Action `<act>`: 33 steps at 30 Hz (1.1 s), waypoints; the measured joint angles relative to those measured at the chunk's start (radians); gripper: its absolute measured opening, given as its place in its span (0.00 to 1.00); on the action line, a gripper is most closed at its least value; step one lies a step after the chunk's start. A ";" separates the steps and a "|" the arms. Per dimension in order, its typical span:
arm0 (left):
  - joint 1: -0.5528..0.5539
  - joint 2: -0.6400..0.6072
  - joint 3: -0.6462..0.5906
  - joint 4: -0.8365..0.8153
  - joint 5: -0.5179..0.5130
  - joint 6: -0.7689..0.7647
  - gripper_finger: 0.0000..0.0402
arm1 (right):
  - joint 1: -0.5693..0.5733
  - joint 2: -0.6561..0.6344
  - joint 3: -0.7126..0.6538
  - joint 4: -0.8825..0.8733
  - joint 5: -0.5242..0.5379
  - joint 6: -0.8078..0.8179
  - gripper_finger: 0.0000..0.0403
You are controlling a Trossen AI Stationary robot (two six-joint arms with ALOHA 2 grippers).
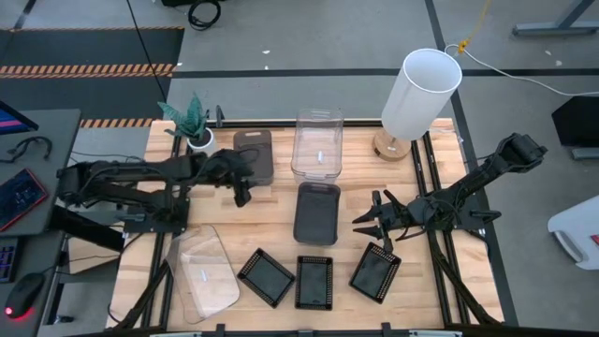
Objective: Stack baskets by color
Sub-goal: Stack the left transparent black bin on top of the transparent black bin
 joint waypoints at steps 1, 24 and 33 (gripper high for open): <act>0.013 0.027 0.022 -0.025 0.001 0.017 0.49 | 0.000 0.000 0.000 0.000 0.000 0.000 0.28; 0.107 0.396 0.140 -0.145 0.032 0.270 0.47 | 0.000 0.000 0.000 -0.010 -0.001 -0.001 0.28; 0.106 0.451 0.140 -0.142 0.024 0.270 0.28 | 0.000 0.000 0.000 -0.010 -0.001 -0.002 0.28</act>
